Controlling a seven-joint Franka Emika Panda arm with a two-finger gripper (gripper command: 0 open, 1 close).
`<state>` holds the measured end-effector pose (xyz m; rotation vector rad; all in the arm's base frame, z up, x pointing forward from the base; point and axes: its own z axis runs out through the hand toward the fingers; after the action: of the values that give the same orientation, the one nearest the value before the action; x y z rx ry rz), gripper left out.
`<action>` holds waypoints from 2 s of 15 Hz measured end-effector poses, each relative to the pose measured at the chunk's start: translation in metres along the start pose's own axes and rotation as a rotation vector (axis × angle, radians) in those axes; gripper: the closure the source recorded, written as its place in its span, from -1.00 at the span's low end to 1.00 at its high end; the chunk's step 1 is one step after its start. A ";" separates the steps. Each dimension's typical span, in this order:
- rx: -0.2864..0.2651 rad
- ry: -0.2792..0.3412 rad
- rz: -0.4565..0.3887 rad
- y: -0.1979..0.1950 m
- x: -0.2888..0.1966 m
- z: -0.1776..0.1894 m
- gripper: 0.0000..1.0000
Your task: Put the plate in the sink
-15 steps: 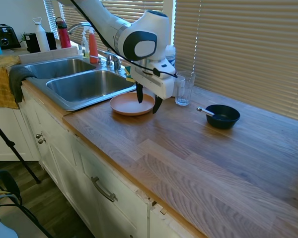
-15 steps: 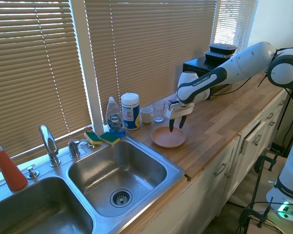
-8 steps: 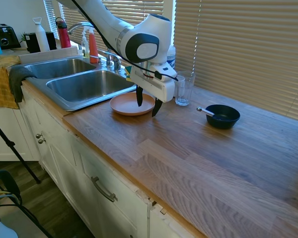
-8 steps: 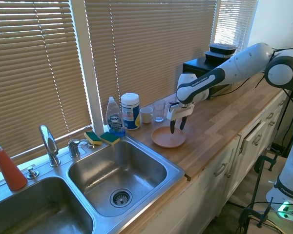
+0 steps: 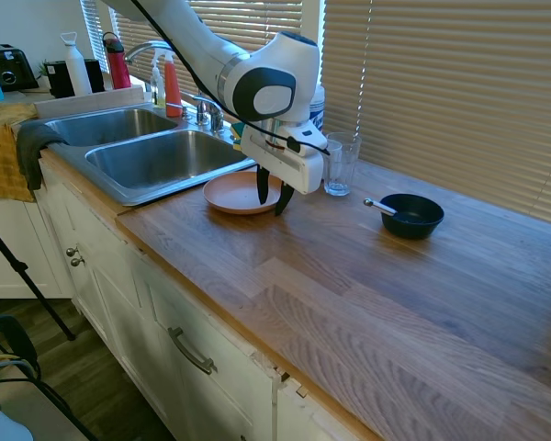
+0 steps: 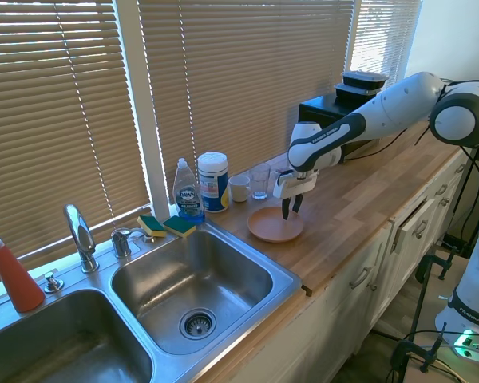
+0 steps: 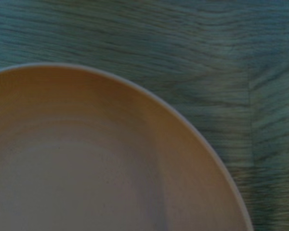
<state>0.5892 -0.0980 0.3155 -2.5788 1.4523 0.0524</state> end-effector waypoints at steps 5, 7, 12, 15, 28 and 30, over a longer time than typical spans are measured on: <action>0.028 -0.025 0.004 0.003 0.004 0.002 1.00; 0.043 -0.036 0.009 0.005 0.006 0.001 1.00; 0.082 -0.076 -0.002 0.009 0.013 -0.004 1.00; 0.117 -0.107 -0.015 0.012 0.016 -0.004 1.00; 0.255 -0.097 -0.120 -0.068 -0.082 -0.091 1.00; 0.239 -0.081 -0.144 -0.098 -0.123 -0.091 1.00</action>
<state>0.6032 0.0393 0.4334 -2.4474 1.1642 -0.0346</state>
